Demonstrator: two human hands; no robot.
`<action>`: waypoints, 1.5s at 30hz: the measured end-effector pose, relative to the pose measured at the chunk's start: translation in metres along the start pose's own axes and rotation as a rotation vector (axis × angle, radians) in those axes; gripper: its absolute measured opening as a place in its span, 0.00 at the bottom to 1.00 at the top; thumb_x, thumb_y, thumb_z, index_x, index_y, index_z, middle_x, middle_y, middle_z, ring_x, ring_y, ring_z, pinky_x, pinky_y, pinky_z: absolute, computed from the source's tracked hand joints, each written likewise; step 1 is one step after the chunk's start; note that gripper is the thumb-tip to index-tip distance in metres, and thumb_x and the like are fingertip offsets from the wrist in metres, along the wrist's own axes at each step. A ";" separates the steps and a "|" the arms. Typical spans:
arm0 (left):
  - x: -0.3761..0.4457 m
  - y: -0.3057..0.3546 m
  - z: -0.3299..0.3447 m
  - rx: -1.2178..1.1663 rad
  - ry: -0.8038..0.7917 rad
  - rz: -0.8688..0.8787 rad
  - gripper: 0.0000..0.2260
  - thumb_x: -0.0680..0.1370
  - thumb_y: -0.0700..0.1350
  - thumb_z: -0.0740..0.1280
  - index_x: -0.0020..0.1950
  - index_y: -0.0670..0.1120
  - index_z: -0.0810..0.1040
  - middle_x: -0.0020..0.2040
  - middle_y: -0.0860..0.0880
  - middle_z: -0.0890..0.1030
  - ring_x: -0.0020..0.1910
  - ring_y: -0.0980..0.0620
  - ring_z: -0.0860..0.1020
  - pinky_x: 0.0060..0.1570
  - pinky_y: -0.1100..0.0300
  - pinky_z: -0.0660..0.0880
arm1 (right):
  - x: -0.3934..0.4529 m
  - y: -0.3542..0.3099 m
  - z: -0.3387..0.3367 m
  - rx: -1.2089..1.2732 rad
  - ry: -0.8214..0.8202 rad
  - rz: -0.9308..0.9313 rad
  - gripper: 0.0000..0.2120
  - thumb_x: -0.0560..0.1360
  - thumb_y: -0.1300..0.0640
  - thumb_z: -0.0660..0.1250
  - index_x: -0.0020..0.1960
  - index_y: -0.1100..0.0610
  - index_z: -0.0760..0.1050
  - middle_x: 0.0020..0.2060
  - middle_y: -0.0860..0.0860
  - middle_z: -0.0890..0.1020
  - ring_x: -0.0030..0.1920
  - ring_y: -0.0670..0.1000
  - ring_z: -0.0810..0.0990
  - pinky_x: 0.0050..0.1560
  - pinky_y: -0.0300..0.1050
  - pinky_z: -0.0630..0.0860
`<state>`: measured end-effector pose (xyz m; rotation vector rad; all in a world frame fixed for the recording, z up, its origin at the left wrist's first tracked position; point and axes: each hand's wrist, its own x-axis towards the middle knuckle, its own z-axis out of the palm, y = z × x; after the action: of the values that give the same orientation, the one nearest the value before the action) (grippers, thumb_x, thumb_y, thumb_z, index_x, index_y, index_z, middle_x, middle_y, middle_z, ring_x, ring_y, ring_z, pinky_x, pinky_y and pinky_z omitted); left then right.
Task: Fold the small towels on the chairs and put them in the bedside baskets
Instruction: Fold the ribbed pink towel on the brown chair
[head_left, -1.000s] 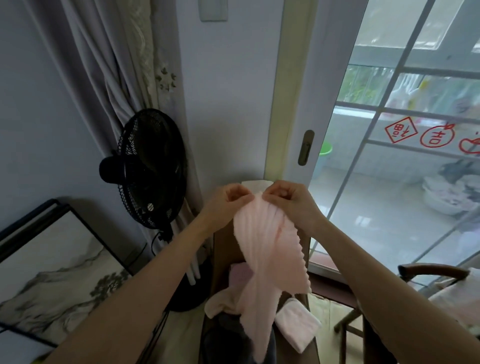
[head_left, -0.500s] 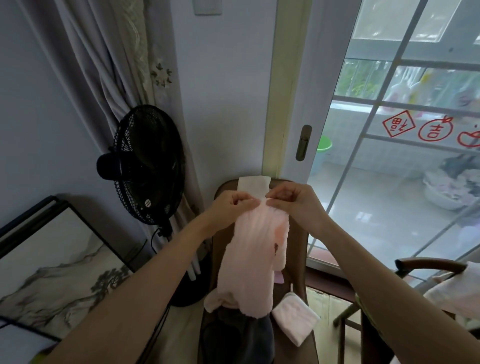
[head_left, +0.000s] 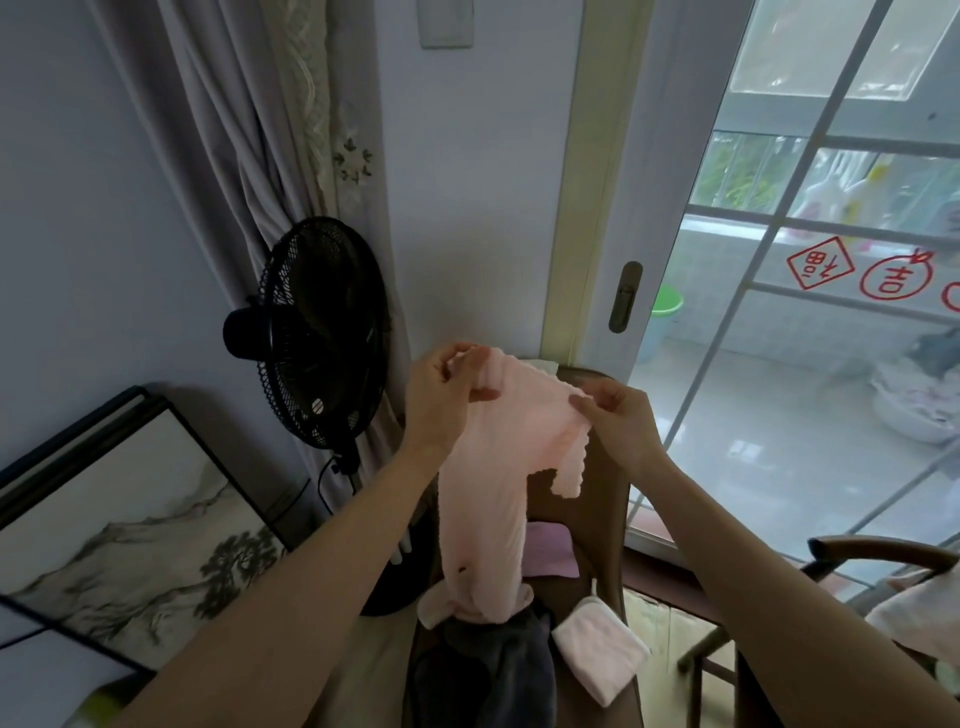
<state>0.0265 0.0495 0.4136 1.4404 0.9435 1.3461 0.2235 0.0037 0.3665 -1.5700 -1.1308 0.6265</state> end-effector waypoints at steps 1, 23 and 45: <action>0.000 -0.003 -0.003 -0.006 0.044 -0.010 0.05 0.79 0.40 0.66 0.44 0.43 0.80 0.37 0.52 0.79 0.37 0.60 0.79 0.38 0.57 0.81 | 0.001 0.001 -0.001 0.009 0.006 0.021 0.02 0.76 0.61 0.69 0.45 0.56 0.80 0.38 0.49 0.82 0.42 0.53 0.80 0.48 0.48 0.76; 0.002 -0.046 -0.030 0.245 -0.214 -0.275 0.05 0.73 0.42 0.74 0.40 0.41 0.82 0.32 0.52 0.79 0.33 0.60 0.76 0.35 0.68 0.72 | 0.001 -0.002 -0.056 -0.042 -0.284 0.244 0.04 0.72 0.59 0.75 0.45 0.60 0.83 0.39 0.56 0.82 0.39 0.53 0.79 0.43 0.48 0.75; -0.095 -0.035 -0.062 0.044 0.073 -0.409 0.19 0.75 0.47 0.72 0.27 0.47 0.69 0.23 0.54 0.71 0.25 0.57 0.69 0.26 0.66 0.67 | -0.101 -0.012 -0.041 0.567 0.022 0.362 0.08 0.75 0.55 0.71 0.48 0.61 0.82 0.41 0.53 0.85 0.39 0.48 0.84 0.37 0.38 0.79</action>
<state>-0.0436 -0.0233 0.3515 1.1552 1.2447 1.0832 0.2116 -0.1055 0.3752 -1.2791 -0.5734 1.0615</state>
